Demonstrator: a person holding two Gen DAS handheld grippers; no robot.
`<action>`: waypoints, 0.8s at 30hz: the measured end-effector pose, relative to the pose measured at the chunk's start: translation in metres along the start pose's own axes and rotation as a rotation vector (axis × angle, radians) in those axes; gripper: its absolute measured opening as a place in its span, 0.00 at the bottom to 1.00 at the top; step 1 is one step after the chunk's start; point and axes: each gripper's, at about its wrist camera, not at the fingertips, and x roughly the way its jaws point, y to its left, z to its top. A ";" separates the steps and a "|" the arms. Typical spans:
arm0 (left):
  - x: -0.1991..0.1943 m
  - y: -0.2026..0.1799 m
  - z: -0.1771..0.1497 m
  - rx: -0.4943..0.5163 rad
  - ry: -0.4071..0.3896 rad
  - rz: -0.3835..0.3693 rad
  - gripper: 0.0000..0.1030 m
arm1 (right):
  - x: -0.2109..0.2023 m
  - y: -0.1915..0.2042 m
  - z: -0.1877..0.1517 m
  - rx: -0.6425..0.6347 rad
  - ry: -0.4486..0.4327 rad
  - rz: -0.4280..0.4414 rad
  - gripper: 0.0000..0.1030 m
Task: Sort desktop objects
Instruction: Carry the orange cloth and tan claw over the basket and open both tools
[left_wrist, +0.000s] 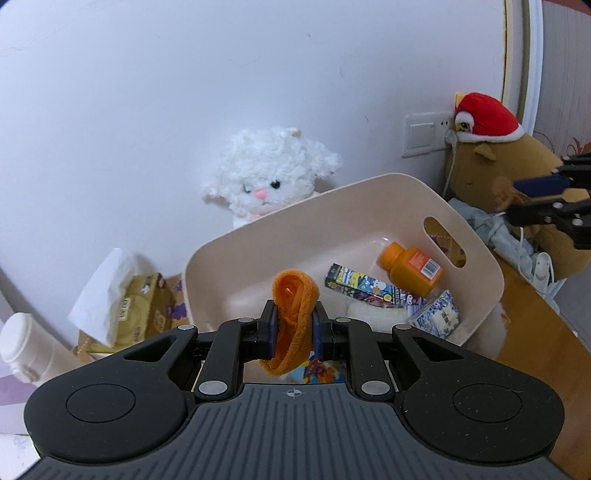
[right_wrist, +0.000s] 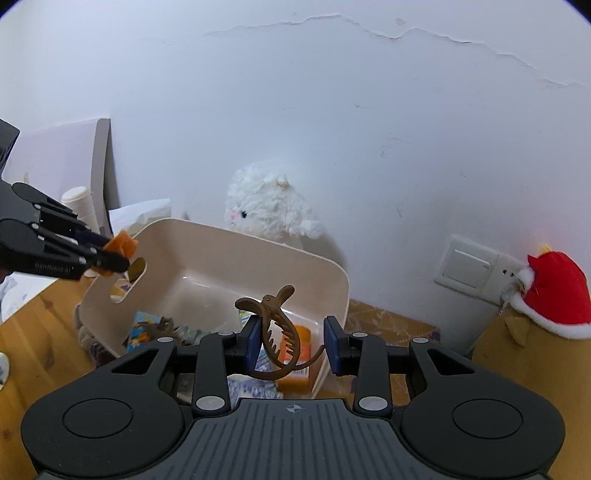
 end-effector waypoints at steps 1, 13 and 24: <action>0.004 -0.002 0.001 0.001 0.003 -0.002 0.17 | 0.005 0.002 0.002 -0.007 0.004 -0.001 0.33; 0.057 -0.023 -0.004 0.014 0.141 0.032 0.17 | 0.066 0.021 -0.003 0.054 0.096 0.012 0.33; 0.085 -0.024 -0.011 -0.027 0.231 0.054 0.21 | 0.092 0.023 -0.018 0.094 0.187 -0.032 0.44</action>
